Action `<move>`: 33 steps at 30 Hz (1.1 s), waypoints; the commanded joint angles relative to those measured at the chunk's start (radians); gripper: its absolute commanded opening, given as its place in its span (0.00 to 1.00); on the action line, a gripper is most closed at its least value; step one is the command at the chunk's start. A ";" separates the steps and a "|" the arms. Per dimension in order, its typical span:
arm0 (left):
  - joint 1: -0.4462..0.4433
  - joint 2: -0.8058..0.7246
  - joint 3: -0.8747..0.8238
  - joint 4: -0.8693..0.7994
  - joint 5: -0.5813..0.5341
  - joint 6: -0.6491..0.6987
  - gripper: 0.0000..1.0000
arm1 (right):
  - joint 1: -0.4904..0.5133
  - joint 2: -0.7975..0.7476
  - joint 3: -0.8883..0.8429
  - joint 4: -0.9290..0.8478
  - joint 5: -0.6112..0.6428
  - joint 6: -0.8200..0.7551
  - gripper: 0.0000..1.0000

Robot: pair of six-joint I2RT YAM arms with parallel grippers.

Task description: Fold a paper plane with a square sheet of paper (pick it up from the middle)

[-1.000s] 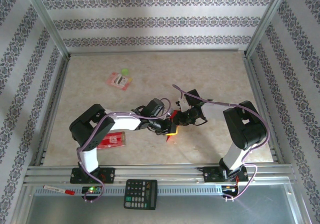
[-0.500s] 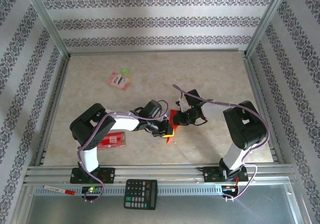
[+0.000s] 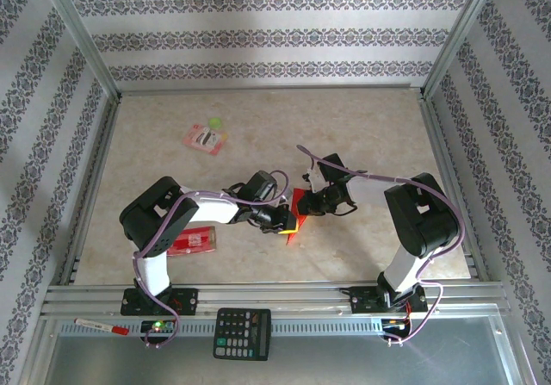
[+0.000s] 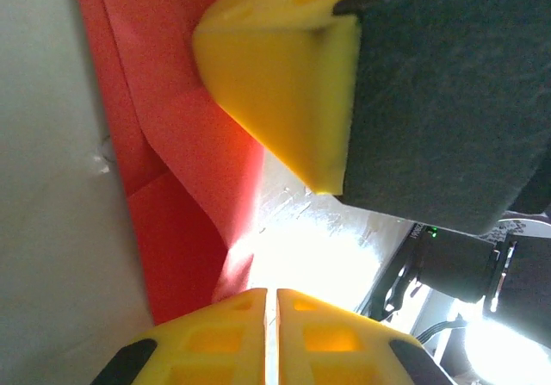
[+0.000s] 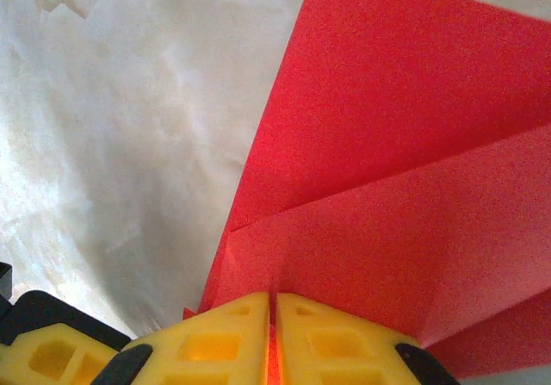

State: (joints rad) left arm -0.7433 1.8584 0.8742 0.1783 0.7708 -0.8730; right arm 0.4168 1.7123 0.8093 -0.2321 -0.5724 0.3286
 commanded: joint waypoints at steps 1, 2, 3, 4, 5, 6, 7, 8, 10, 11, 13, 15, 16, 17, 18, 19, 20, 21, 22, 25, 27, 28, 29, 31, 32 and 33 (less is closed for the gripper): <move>0.014 0.028 -0.012 -0.042 -0.030 0.038 0.11 | -0.002 0.017 0.008 -0.045 0.045 -0.024 0.13; 0.015 0.028 -0.010 -0.046 -0.031 0.043 0.11 | -0.001 0.017 0.008 -0.044 0.046 -0.025 0.13; 0.016 0.031 -0.008 -0.047 -0.029 0.044 0.11 | -0.001 0.017 0.008 -0.045 0.045 -0.025 0.13; 0.016 0.033 -0.009 -0.045 -0.028 0.043 0.10 | -0.001 0.017 0.007 -0.047 0.045 -0.026 0.13; 0.016 0.034 -0.008 -0.045 -0.025 0.043 0.10 | -0.001 0.017 0.008 -0.047 0.045 -0.026 0.13; 0.016 0.035 -0.008 -0.046 -0.027 0.045 0.10 | -0.001 0.017 0.008 -0.046 0.045 -0.025 0.13; 0.016 0.036 -0.008 -0.047 -0.028 0.048 0.10 | -0.001 0.018 0.007 -0.047 0.045 -0.026 0.13; 0.017 0.038 -0.009 -0.048 -0.028 0.048 0.10 | -0.001 0.017 0.008 -0.048 0.045 -0.026 0.13; 0.018 0.044 -0.010 -0.047 -0.028 0.048 0.10 | -0.001 0.015 0.007 -0.048 0.047 -0.026 0.13; 0.018 0.046 -0.011 -0.046 -0.028 0.048 0.10 | -0.001 0.016 0.008 -0.050 0.046 -0.026 0.13; 0.018 0.047 -0.013 -0.045 -0.027 0.047 0.09 | -0.001 0.015 0.009 -0.050 0.047 -0.026 0.13; 0.018 0.049 -0.015 -0.048 -0.028 0.048 0.09 | -0.001 0.017 0.013 -0.050 0.046 -0.025 0.13; 0.018 0.047 -0.016 -0.052 -0.030 0.049 0.09 | -0.001 0.017 0.015 -0.049 0.045 -0.023 0.14; 0.018 0.046 -0.020 -0.056 -0.033 0.051 0.09 | -0.001 0.017 0.017 -0.049 0.043 -0.021 0.14; 0.017 0.045 -0.024 -0.059 -0.036 0.052 0.08 | -0.001 0.015 0.021 -0.048 0.038 -0.019 0.14; 0.018 0.043 -0.030 -0.062 -0.039 0.052 0.08 | -0.002 0.012 0.026 -0.048 0.033 -0.015 0.15; 0.017 0.041 -0.034 -0.065 -0.042 0.052 0.08 | -0.003 0.007 0.029 -0.048 0.025 -0.012 0.15; 0.015 0.043 -0.038 -0.067 -0.044 0.052 0.08 | -0.004 0.001 0.034 -0.047 0.009 -0.005 0.15; 0.017 0.043 -0.042 -0.070 -0.047 0.055 0.08 | -0.006 -0.009 0.037 -0.045 -0.006 0.002 0.16; 0.017 0.041 -0.053 -0.074 -0.057 0.056 0.07 | -0.012 -0.052 0.035 -0.040 -0.046 0.024 0.16; 0.017 0.044 -0.059 -0.068 -0.059 0.052 0.07 | -0.016 -0.082 0.023 -0.038 -0.065 0.040 0.17; 0.017 0.044 -0.058 -0.065 -0.059 0.051 0.07 | -0.015 -0.095 0.013 -0.034 -0.076 0.051 0.17; 0.016 0.045 -0.058 -0.063 -0.059 0.049 0.07 | -0.015 -0.107 0.002 -0.029 -0.086 0.062 0.17; 0.016 0.045 -0.057 -0.062 -0.059 0.048 0.07 | -0.013 -0.135 -0.026 -0.013 -0.096 0.086 0.17; 0.016 0.045 -0.057 -0.060 -0.058 0.048 0.07 | -0.010 -0.148 -0.044 -0.006 -0.096 0.102 0.17; 0.017 0.044 -0.056 -0.060 -0.058 0.047 0.08 | -0.004 -0.162 -0.060 0.003 -0.098 0.117 0.16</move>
State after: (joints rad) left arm -0.7372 1.8866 0.8562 0.1879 0.7513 -0.8402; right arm 0.4084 1.5841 0.7910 -0.2398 -0.6350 0.3962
